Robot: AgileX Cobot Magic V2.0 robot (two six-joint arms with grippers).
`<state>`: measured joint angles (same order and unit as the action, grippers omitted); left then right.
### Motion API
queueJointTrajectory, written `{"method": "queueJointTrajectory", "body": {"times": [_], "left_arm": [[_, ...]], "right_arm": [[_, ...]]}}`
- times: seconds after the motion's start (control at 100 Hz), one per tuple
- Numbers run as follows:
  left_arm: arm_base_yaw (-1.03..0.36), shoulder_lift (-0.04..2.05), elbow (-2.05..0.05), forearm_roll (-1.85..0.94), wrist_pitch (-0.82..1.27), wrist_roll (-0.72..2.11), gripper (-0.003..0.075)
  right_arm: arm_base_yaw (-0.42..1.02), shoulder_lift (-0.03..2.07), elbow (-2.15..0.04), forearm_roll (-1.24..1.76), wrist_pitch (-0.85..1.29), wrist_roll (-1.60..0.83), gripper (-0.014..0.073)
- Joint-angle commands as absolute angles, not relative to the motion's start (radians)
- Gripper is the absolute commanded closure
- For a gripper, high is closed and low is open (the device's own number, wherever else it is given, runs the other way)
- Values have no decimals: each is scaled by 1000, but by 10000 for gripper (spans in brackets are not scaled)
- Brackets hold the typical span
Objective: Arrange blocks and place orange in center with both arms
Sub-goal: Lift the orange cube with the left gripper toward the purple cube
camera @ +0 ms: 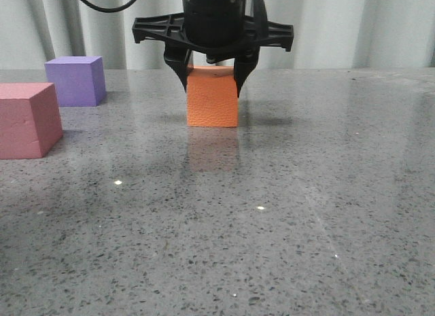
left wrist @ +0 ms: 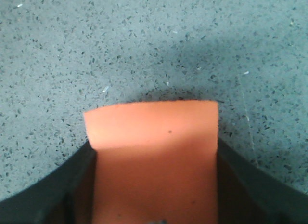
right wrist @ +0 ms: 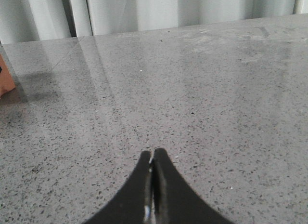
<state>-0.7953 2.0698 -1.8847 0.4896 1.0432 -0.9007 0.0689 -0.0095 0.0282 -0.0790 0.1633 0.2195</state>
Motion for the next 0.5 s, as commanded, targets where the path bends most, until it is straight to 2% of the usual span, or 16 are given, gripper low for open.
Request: {"method": "queueJointTrajectory", "body": {"times": [0.0,0.19,0.49], "left_arm": [[-799,2008,-1917,513,1031,-880,658],[-799,1965,-1936,552,1095,-835,660],[-785,1861,-1930,759,1227,-789,661]], "right_arm": [[64,-36,14,-82,79,210,661],[64,-36,14,-82,79,210,661],[64,-36,14,-82,79,210,661]]}}
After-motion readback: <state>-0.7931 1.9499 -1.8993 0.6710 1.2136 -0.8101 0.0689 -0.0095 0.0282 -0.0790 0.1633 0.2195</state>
